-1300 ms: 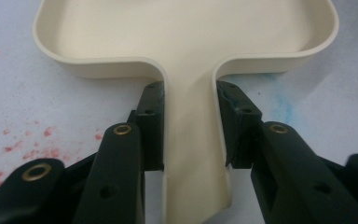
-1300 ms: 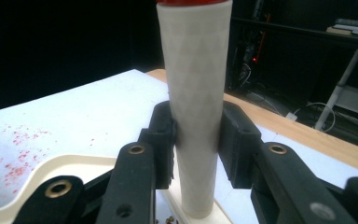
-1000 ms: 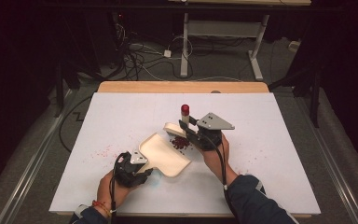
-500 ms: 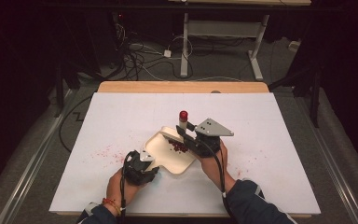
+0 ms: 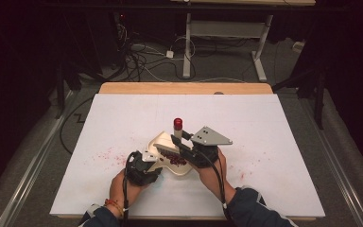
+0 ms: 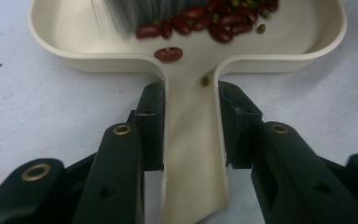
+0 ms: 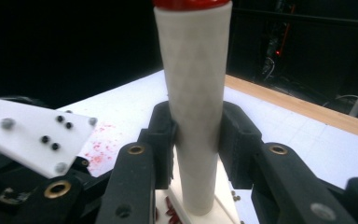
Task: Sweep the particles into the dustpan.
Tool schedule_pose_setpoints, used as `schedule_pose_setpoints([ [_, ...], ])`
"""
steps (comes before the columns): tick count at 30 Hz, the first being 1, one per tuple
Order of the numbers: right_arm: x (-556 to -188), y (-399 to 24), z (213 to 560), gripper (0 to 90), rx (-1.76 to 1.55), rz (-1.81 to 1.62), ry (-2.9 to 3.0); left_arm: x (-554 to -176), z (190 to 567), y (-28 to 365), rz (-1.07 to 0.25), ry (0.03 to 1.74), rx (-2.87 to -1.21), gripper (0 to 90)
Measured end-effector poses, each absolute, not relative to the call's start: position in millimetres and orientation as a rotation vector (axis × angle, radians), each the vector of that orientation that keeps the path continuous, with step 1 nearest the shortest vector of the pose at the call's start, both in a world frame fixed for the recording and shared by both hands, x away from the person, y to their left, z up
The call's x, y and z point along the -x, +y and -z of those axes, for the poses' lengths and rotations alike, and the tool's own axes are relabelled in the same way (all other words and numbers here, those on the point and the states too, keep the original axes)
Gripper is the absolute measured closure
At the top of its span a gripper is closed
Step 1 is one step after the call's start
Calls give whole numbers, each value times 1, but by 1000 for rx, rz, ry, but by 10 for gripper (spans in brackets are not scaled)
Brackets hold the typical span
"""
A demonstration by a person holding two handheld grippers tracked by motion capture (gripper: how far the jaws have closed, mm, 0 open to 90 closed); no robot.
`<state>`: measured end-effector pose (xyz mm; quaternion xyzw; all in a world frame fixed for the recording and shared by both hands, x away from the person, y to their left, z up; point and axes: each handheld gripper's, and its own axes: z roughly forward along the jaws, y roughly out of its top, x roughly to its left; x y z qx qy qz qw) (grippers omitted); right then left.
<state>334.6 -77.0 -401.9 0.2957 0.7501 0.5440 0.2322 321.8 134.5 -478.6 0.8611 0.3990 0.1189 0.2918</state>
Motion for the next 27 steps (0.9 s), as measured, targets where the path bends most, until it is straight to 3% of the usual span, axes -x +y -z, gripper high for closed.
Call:
schedule_pose_setpoints([
  [27, -343, -116, 373, 702, -824, -1564, 1971, -323, 478, 150, -301, 988, -2336, 635],
])
